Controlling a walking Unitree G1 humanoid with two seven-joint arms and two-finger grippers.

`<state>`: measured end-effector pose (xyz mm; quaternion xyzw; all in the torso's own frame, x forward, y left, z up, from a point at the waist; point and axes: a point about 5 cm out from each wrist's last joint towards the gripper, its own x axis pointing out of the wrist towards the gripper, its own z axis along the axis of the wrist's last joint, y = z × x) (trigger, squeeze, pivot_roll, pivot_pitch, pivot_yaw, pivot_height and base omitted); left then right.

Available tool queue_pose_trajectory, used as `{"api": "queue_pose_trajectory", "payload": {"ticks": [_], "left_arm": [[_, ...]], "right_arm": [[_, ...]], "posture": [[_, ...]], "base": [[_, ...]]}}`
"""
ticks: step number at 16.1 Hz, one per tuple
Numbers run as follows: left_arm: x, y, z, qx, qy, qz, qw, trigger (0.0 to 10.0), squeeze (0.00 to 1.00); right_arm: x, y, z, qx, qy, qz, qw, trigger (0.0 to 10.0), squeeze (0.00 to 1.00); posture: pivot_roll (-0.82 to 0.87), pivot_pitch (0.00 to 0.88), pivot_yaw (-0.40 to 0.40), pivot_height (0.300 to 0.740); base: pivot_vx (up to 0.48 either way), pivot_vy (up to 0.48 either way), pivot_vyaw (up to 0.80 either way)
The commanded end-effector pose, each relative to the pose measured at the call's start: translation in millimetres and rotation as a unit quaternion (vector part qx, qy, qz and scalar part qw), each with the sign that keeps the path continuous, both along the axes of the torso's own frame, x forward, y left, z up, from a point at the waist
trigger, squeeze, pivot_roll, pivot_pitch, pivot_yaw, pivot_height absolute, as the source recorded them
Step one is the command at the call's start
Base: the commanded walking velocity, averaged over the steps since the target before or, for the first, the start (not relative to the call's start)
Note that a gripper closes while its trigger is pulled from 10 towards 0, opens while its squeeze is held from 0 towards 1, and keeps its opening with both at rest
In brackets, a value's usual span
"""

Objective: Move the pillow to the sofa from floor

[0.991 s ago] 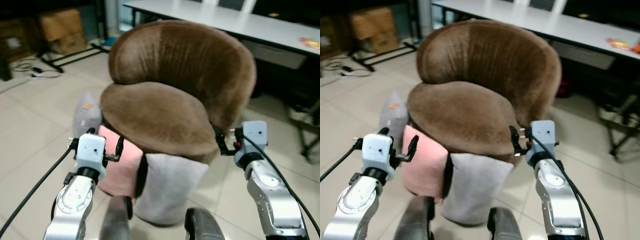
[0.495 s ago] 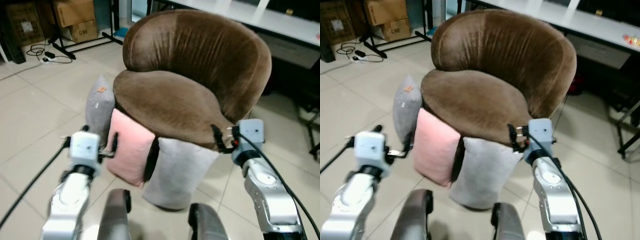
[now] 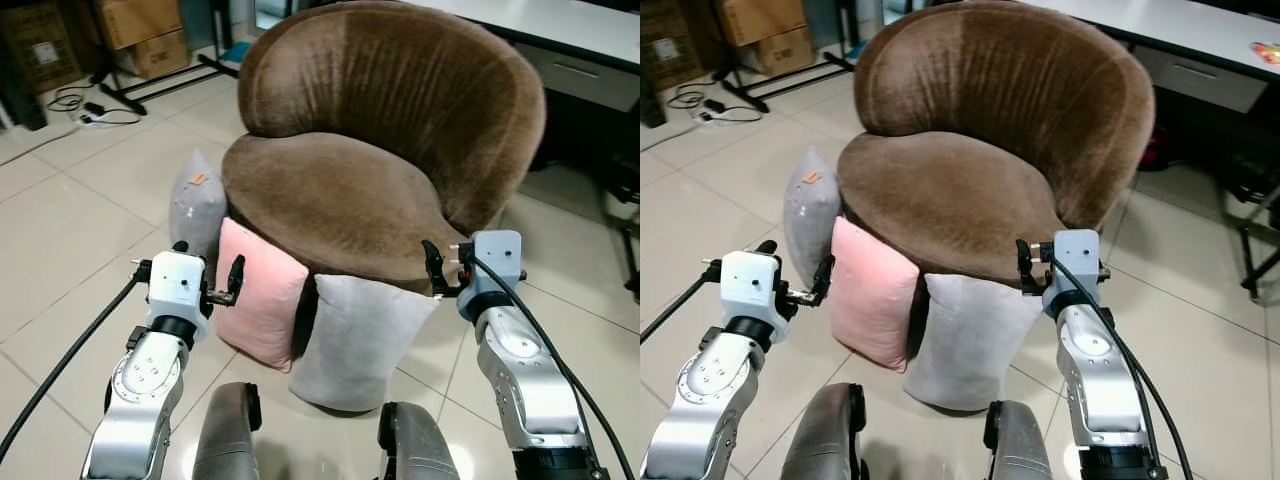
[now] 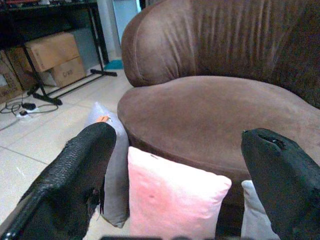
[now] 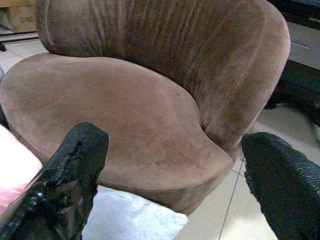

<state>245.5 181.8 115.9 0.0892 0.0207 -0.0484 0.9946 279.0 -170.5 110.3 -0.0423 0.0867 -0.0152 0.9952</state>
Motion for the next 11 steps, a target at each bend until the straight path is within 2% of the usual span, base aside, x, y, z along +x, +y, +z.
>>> {"api": "queue_pose_trajectory", "payload": {"ticks": [1, 2, 6, 8, 9, 11], "left_arm": [[-1.3, 1.8, 2.0, 0.000, -0.001, -0.002, 1.000, 10.0, 0.00], [-0.8, 2.4, 2.1, 0.001, -0.001, -0.002, 1.000, 10.0, 0.00], [-0.9, 0.1, 1.8, -0.002, 0.001, -0.013, 1.000, 10.0, 0.00], [0.0, -0.1, 2.3, -0.001, 0.001, -0.013, 1.000, 10.0, 0.00], [0.5, 0.5, 2.9, -0.001, 0.000, -0.012, 1.000, 10.0, 0.00], [0.5, 2.4, 3.7, 0.000, -0.001, -0.011, 1.000, 10.0, 0.00]], "right_arm": [[1.7, -1.9, 2.3, 0.016, -0.011, -0.002, 1.000, 10.0, 1.00], [2.0, -0.4, 4.0, 0.030, -0.019, 0.003, 0.999, 10.0, 1.00], [1.0, -4.1, 3.6, 0.013, -0.016, -0.014, 1.000, 10.0, 1.00], [1.6, -5.4, 4.1, -0.002, -0.022, -0.021, 1.000, 10.0, 1.00], [2.0, -5.5, 4.7, -0.010, -0.025, -0.021, 0.999, 10.0, 1.00], [2.6, -6.7, 5.5, 0.012, -0.031, -0.032, 0.999, 10.0, 1.00]], "posture": [[0.01, 0.000, -0.078, 0.610], [0.01, 0.000, -0.078, 0.610], [0.00, 0.000, -0.056, 0.610], [0.00, 0.000, -0.055, 0.610], [0.00, 0.000, -0.054, 0.610], [0.00, 0.000, -0.051, 0.610]], "base": [[0.270, 0.000, 0.00], [0.274, 0.000, 0.00], [0.283, 0.000, 0.00], [0.321, 0.000, 0.80], [0.326, 0.000, 0.00], [0.324, 0.000, 0.00]]}}
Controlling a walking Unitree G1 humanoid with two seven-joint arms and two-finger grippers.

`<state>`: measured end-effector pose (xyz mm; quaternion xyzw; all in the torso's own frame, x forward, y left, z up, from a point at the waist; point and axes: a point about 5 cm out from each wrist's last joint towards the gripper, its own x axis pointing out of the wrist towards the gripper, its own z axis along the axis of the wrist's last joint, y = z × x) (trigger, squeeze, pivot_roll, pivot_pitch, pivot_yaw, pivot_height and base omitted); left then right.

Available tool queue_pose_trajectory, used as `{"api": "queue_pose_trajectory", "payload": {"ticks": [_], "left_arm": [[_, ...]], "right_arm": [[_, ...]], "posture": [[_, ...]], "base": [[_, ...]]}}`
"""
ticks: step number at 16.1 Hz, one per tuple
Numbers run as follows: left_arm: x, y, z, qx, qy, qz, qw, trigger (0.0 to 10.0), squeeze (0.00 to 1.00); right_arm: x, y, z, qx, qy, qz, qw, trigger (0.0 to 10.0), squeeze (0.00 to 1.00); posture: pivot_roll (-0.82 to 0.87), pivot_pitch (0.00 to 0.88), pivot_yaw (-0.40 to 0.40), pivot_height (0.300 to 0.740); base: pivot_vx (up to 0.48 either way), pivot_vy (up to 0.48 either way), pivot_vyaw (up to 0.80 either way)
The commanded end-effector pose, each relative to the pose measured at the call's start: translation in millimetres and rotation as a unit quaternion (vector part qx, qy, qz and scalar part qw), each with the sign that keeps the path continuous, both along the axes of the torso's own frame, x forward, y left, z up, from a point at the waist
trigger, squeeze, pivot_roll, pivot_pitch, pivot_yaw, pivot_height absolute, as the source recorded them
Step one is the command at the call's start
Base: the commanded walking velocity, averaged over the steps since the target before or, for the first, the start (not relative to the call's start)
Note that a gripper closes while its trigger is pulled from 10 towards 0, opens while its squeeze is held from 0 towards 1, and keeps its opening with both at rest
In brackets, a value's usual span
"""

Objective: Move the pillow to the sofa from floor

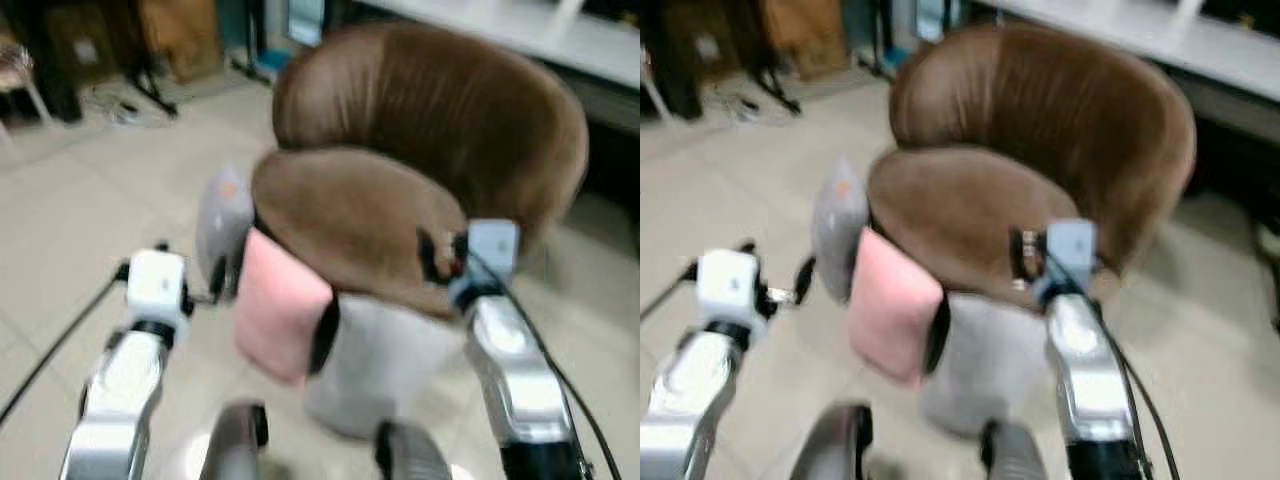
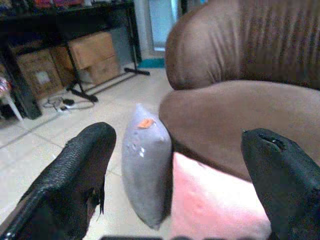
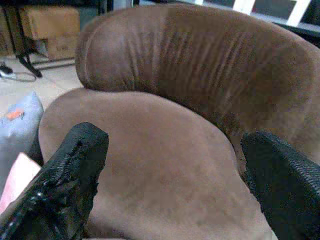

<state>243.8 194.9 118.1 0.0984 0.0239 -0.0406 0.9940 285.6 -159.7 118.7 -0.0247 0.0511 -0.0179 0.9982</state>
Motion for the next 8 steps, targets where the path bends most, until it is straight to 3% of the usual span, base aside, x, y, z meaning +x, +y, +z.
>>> {"api": "queue_pose_trajectory", "payload": {"ticks": [1, 8], "left_arm": [[2.1, -10.3, 1.5, -0.009, -0.003, -0.019, 1.000, 10.0, 0.00], [1.9, -9.3, 0.0, -0.004, -0.001, -0.015, 1.000, 10.0, 0.00]], "right_arm": [[-4.2, -17.7, -2.7, 0.000, 0.005, -0.031, 1.000, 10.0, 1.00], [-3.3, -11.3, -1.3, 0.001, 0.000, 0.000, 1.000, 10.0, 1.00]], "posture": [[0.00, 0.000, -0.050, 0.610], [0.00, 0.000, -0.048, 0.610]], "base": [[0.322, 0.000, 0.00], [0.305, 0.000, 0.00]]}}
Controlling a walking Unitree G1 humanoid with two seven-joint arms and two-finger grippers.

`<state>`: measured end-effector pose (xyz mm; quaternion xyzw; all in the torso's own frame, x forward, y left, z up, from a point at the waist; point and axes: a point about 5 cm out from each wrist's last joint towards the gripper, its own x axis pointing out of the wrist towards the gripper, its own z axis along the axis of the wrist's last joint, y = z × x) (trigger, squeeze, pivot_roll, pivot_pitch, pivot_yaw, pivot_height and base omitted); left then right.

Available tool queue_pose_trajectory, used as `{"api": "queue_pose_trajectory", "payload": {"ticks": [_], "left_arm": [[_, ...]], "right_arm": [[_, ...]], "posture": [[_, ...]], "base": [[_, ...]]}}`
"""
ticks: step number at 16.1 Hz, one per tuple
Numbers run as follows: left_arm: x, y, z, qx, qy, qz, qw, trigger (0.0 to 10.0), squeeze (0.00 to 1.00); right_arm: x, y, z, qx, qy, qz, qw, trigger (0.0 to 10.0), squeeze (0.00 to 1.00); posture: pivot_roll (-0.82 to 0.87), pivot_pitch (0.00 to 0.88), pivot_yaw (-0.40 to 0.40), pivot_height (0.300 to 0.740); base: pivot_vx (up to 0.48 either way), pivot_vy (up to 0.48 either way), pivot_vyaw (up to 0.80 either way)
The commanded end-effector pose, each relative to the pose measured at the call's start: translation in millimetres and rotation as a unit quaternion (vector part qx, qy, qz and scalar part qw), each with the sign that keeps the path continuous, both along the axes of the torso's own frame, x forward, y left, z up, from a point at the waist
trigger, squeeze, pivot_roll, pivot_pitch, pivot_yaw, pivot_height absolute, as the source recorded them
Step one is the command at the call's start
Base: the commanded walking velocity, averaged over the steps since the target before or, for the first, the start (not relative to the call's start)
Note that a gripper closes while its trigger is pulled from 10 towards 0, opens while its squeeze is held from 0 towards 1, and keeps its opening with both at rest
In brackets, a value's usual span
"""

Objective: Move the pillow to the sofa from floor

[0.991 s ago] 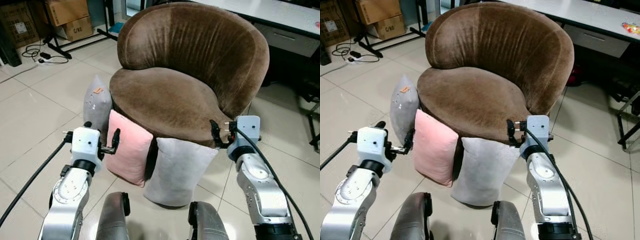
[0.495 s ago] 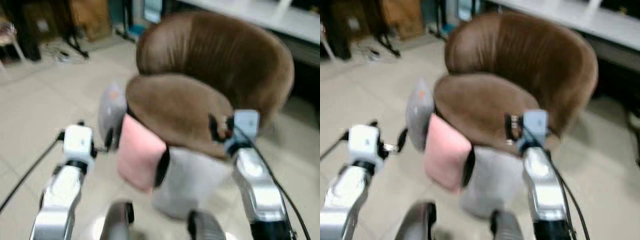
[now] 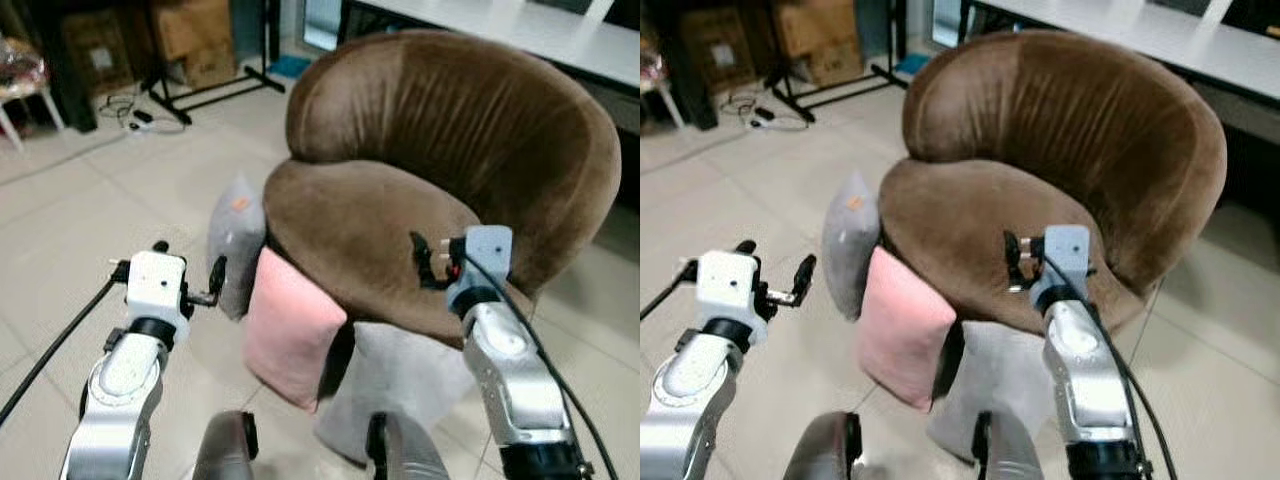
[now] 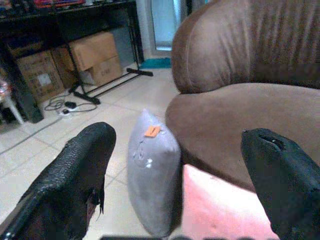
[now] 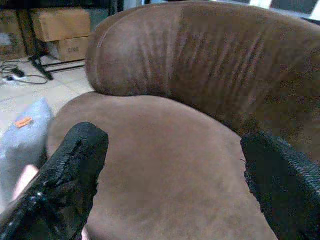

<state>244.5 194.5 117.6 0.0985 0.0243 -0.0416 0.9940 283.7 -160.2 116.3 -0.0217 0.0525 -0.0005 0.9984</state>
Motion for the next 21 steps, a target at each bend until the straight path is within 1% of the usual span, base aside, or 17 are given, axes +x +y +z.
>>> {"api": "queue_pose_trajectory", "payload": {"ticks": [1, 5, 7, 11, 13, 14, 21], "left_arm": [[1.2, -8.6, 1, -0.004, -0.001, -0.014, 1.000, 10.0, 0.00], [1.8, -8.1, 1, -0.002, -0.003, -0.013, 1.000, 10.0, 0.00], [1.8, -8.5, 1, 0.004, -0.002, -0.011, 1.000, 10.0, 0.00], [3.1, -11.2, -1, 0.011, 0.001, -0.029, 1.000, 10.0, 0.00], [3.8, -12.6, -3, 0.011, 0.004, -0.034, 0.999, 10.0, 0.00], [4.2, -13.2, -4, 0.013, 0.006, -0.038, 0.999, 10.0, 0.00], [2.9, -14.0, -6, 0.012, 0.008, -0.038, 0.999, 10.0, 0.00]], "right_arm": [[-1.2, -10.8, 1, -0.001, -0.001, -0.015, 1.000, 10.0, 1.00], [0.6, -10.8, 0, 0.002, 0.006, -0.009, 1.000, 10.0, 1.00], [0.7, -11.1, -3, 0.011, 0.013, -0.009, 1.000, 10.0, 1.00], [0.7, -11.1, -7, -0.008, 0.032, 0.006, 0.999, 10.0, 1.00], [1.4, -11.3, -9, -0.007, 0.040, 0.012, 0.999, 10.0, 1.00], [1.7, -11.8, -10, -0.008, 0.044, 0.017, 0.999, 10.0, 1.00], [3.7, -13.3, -12, -0.025, 0.054, 0.028, 0.998, 10.0, 1.00]], "posture": [[0.00, 0.000, -0.058, 0.610], [0.01, 0.000, -0.061, 0.610], [0.01, 0.000, -0.061, 0.600], [0.01, 0.000, -0.057, 0.555], [0.00, 0.000, -0.054, 0.540], [0.00, 0.000, -0.054, 0.525], [0.00, 0.000, -0.070, 0.450]], "base": [[0.270, 0.000, 0.00], [0.263, 0.000, 0.00], [0.000, 0.000, 0.00], [0.000, 0.000, 0.00], [0.000, 0.000, 0.00], [0.000, 0.000, 0.00], [0.000, 0.000, 0.00]]}}
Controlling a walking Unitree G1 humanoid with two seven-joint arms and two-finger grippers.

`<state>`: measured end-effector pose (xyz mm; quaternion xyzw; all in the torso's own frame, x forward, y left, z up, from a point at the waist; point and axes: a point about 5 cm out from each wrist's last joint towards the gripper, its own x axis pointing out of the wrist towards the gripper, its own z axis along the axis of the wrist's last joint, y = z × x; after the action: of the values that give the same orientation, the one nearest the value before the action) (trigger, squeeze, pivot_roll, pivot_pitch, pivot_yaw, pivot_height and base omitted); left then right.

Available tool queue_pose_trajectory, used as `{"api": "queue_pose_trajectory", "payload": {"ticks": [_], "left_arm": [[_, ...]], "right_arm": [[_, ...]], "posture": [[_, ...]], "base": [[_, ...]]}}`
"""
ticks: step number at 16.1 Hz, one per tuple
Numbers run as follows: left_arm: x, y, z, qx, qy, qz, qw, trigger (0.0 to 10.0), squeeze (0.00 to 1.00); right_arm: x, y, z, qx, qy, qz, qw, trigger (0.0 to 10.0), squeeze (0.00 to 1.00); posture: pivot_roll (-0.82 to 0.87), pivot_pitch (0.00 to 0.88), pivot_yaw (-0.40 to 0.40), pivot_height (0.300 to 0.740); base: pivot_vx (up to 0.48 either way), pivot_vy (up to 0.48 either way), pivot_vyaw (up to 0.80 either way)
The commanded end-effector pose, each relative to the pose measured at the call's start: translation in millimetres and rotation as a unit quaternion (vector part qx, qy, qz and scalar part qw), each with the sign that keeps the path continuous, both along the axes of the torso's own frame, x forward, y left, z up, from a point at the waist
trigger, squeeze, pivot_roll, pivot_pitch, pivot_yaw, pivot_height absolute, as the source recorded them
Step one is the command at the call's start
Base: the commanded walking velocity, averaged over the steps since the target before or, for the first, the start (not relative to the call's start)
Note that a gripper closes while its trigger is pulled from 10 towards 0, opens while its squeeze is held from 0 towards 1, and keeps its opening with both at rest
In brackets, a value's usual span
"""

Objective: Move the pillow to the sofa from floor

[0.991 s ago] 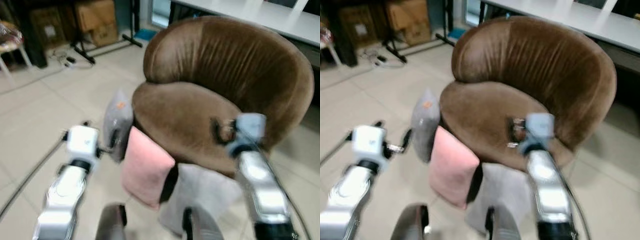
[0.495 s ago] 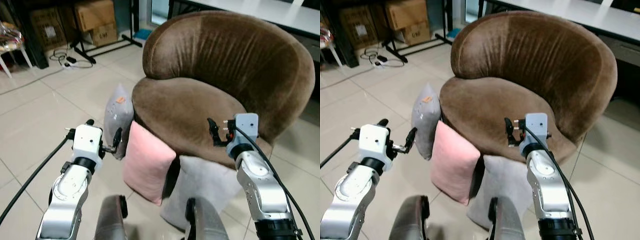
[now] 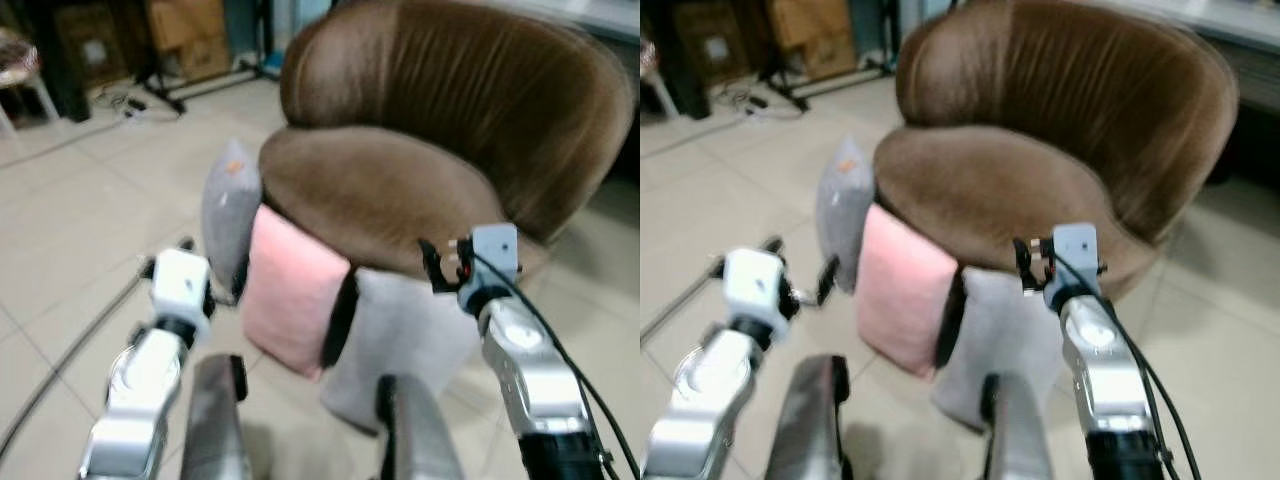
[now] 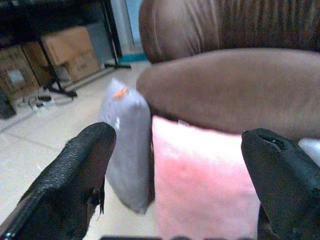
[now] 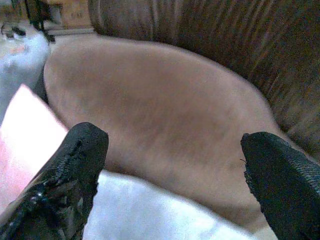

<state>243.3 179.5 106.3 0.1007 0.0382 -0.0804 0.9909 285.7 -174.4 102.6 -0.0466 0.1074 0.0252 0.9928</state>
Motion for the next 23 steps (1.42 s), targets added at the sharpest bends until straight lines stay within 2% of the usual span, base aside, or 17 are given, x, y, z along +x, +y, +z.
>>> {"api": "queue_pose_trajectory", "payload": {"ticks": [1, 8, 12, 14, 16, 18, 19, 23], "left_arm": [[3.5, 1.2, 5, 0.009, -0.009, 0.000, 1.000, 10.0, 0.00], [-1.6, -1.8, 4, 0.010, -0.009, -0.007, 1.000, 10.0, 0.00], [4.4, -14.7, 8, -0.001, 0.002, -0.083, 0.997, 10.0, 0.00], [8.1, -21.1, 12, -0.001, 0.002, -0.115, 0.993, 10.0, 0.00], [15.8, -27.7, 25, -0.009, -0.004, -0.151, 0.988, 10.0, 0.00], [14.9, -31.7, 31, -0.013, -0.002, -0.177, 0.984, 10.0, 0.00], [12.6, -33.1, 35, -0.018, 0.005, -0.193, 0.981, 10.0, 0.00], [2.6, -36.2, 42, -0.009, 0.018, -0.236, 0.972, 10.0, 0.00]], "right_arm": [[2.1, 1.0, 3, -0.003, -0.005, 0.001, 1.000, 10.0, 1.00], [7.3, -2.0, 0, -0.017, 0.007, -0.011, 1.000, 10.0, 1.00], [23.0, -16.5, -14, -0.051, 0.070, 0.014, 0.996, 10.0, 1.00], [32.3, -24.9, -21, -0.053, 0.095, 0.010, 0.994, 10.0, 1.00], [47.7, -27.5, -31, -0.034, 0.136, 0.002, 0.990, 10.0, 1.00], [52.2, -21.5, -35, -0.009, 0.148, 0.019, 0.989, 10.0, 1.00], [54.0, -14.7, -40, 0.005, 0.160, 0.037, 0.986, 10.0, 0.00], [59.7, -13.2, -45, 0.021, 0.167, 0.008, 0.986, 10.0, 0.00]], "posture": [[0.00, 0.000, -0.072, 0.446], [0.00, 0.000, -0.087, 0.446], [-0.01, 0.000, -0.083, 0.446], [0.00, 0.000, -0.081, 0.446], [0.01, 0.000, -0.078, 0.446], [0.01, 0.003, -0.065, 0.446], [0.02, 0.031, -0.059, 0.446], [0.03, 0.116, -0.050, 0.446]], "base": [[0.000, 0.000, 0.00], [0.000, 0.000, 0.00], [0.000, 0.000, 0.00], [0.000, 0.000, 0.00], [0.000, 0.000, 0.00], [0.000, 0.000, 0.00], [0.000, 0.000, 0.00], [0.000, 0.000, 0.00]]}}
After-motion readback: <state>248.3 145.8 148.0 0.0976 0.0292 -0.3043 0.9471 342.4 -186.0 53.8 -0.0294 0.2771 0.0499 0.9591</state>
